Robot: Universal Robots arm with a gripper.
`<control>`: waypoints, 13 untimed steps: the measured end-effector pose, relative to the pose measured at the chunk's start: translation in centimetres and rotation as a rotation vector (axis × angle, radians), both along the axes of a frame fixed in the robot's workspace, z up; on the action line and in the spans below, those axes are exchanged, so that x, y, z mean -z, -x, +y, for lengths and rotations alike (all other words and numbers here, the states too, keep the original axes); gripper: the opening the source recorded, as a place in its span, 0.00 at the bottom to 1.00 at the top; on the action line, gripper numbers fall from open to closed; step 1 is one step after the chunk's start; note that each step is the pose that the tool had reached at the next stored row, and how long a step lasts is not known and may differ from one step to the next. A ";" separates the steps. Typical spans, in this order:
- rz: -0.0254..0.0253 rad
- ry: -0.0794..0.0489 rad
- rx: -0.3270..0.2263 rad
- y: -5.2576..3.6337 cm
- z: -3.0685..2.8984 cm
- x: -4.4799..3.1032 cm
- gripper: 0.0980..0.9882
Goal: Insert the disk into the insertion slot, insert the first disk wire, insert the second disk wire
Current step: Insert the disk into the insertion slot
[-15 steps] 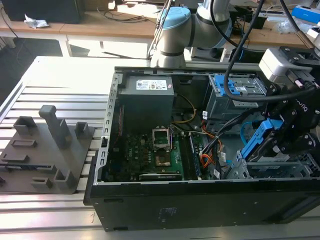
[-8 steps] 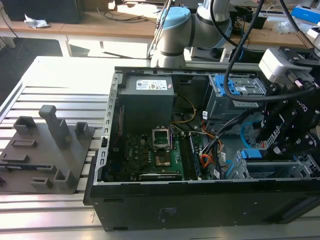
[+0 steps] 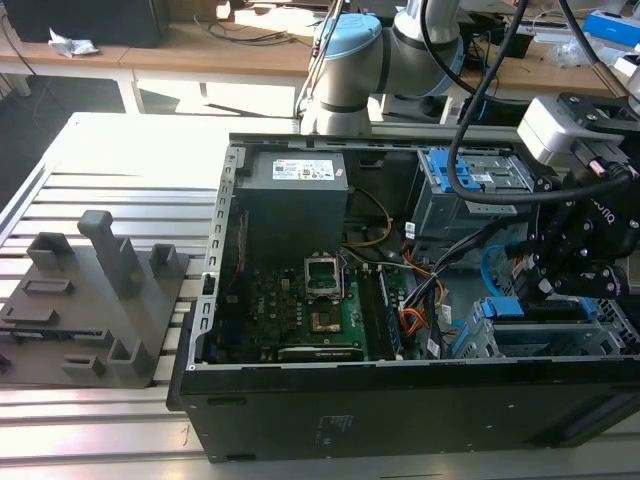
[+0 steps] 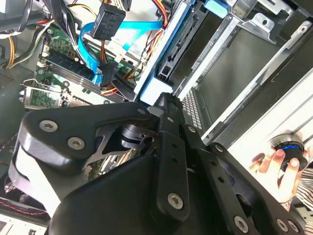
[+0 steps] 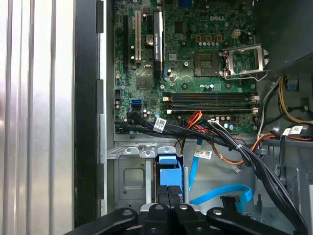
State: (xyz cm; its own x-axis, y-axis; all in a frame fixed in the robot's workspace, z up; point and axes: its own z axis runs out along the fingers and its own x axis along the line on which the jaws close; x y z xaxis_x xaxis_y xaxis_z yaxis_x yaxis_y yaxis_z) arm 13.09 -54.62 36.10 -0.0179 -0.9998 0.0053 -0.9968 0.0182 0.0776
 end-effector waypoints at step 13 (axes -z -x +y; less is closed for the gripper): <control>0.0008 0.003 0.000 -1.40 0.07 0.02 0.01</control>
State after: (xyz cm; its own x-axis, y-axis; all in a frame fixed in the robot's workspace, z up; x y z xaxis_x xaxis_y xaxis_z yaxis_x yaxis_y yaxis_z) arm 14.49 -54.55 36.08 -0.0179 -0.9998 0.0085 -0.9967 0.0186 0.0784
